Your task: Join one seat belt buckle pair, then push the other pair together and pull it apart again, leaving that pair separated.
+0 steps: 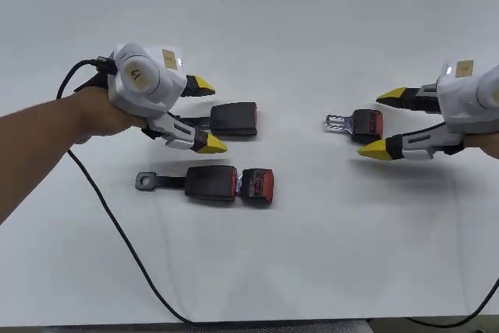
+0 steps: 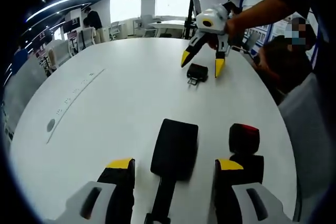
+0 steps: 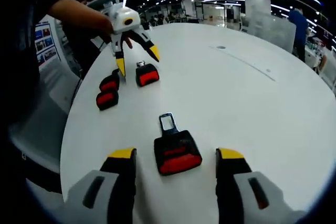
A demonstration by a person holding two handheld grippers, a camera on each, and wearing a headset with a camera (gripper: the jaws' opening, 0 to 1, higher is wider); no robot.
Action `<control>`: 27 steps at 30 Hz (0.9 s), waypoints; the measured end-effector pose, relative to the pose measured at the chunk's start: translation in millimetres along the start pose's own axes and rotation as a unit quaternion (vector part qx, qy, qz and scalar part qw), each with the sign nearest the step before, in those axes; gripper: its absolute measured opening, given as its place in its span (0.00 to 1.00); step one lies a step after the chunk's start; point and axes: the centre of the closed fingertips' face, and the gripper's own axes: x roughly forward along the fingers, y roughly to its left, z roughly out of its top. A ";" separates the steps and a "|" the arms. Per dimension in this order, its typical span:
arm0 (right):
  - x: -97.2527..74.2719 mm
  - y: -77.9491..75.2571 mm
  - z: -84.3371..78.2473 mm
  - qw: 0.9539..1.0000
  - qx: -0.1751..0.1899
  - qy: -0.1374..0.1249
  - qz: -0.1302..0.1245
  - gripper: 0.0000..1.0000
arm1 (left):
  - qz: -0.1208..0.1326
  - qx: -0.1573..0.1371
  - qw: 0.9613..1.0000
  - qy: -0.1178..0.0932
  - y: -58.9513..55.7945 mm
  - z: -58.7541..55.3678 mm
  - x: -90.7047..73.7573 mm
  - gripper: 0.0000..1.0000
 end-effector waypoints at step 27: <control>6.3 -1.0 -4.1 0.996 -0.071 0.026 0.041 0.36 | -0.038 0.080 0.996 0.012 5.1 -7.3 10.5 0.34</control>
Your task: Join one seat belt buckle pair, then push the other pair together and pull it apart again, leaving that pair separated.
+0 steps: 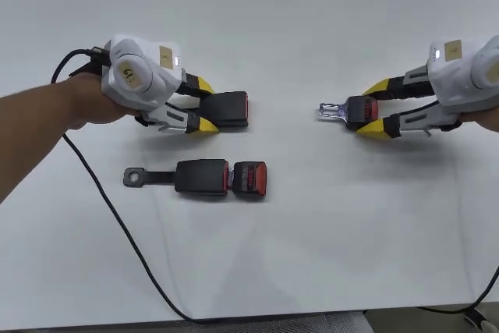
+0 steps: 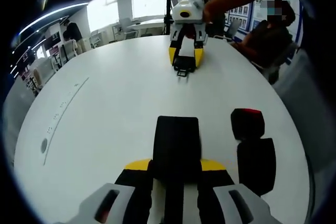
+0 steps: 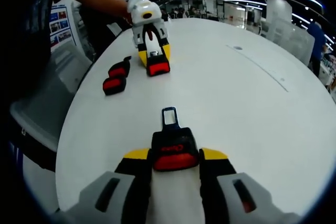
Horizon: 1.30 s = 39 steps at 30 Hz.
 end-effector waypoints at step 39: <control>34.5 11.6 40.1 0.997 -0.022 -0.068 0.013 0.35 | 0.003 -0.003 1.000 0.002 0.6 2.2 4.1 0.34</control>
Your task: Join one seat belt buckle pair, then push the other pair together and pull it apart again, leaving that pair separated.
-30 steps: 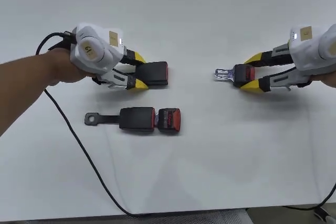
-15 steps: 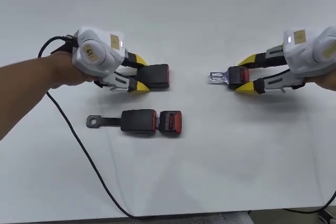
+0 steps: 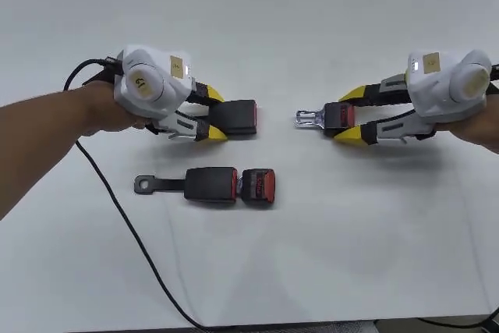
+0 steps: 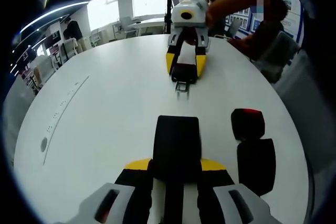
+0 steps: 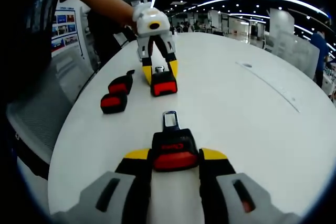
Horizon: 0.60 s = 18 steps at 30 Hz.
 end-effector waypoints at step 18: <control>35.7 2.9 30.3 1.000 0.000 -0.023 0.020 0.35 | -0.002 0.003 1.000 0.001 -1.5 -0.8 -0.6 0.34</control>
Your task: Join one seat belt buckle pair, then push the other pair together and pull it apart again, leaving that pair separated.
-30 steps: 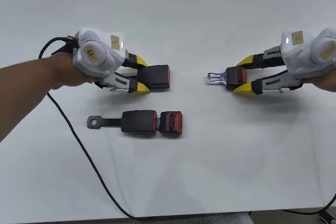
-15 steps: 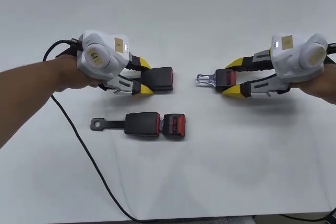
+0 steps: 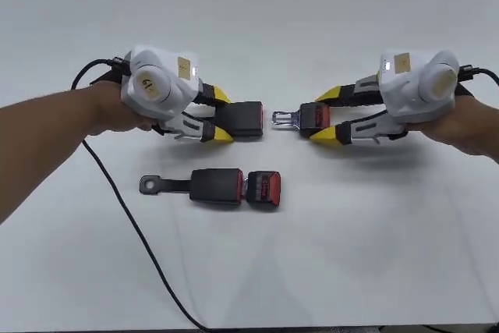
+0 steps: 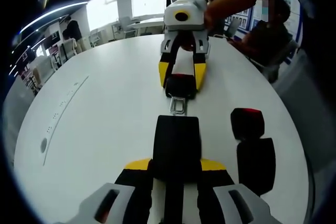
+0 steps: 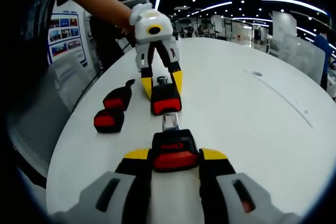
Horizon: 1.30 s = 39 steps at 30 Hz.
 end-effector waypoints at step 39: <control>36.6 9.3 21.0 1.000 -0.003 0.031 0.003 0.33 | -0.017 0.016 0.999 0.025 -3.3 -0.8 0.7 0.32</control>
